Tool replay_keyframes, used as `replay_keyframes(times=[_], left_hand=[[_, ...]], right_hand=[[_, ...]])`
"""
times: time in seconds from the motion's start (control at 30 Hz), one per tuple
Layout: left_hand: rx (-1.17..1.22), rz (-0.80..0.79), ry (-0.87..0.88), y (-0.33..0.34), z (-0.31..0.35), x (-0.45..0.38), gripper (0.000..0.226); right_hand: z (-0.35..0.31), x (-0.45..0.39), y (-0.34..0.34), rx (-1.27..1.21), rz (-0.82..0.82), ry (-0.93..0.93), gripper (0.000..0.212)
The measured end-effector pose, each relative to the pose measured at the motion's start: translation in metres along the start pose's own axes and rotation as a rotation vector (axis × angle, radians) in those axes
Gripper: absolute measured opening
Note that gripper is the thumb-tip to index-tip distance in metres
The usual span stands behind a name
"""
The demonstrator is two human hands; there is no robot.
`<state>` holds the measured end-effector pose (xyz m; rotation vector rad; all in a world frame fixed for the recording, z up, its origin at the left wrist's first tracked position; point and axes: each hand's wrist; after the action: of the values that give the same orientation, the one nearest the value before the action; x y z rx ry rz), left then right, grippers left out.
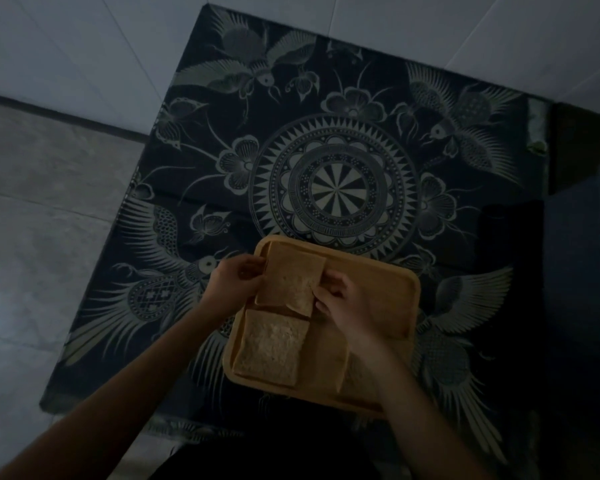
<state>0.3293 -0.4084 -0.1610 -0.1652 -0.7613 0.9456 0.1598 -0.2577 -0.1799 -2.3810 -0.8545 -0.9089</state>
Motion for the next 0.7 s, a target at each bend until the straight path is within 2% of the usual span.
replay_keyframes(times=[0.23, 0.37, 0.5, 0.7], left_hand=[[-0.189, 0.140, 0.195, 0.005, -0.003, 0.007, 0.035], [-0.252, 0.179, 0.246, 0.009, -0.003, 0.009, 0.037], [-0.258, 0.194, 0.307, 0.012, -0.002, 0.012, 0.033], [-0.275, 0.200, 0.295, 0.012, -0.005, 0.016, 0.035]], right_hand=[[0.006, -0.001, 0.006, 0.208, 0.011, -0.165, 0.054], [0.006, 0.003, 0.009, 0.294, 0.032, -0.247, 0.061], [0.007, 0.007, 0.009, 0.305, 0.044, -0.265, 0.058], [0.008, 0.012, 0.013, 0.301, 0.025, -0.311, 0.046]])
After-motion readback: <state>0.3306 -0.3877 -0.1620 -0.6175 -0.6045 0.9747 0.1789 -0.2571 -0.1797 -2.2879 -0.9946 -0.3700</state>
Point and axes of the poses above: each hand's wrist, its own x-axis away from the middle knuckle, its own y-axis out of the palm, z = x × y, and after that the axes turned 9 degrees about z, right-handed
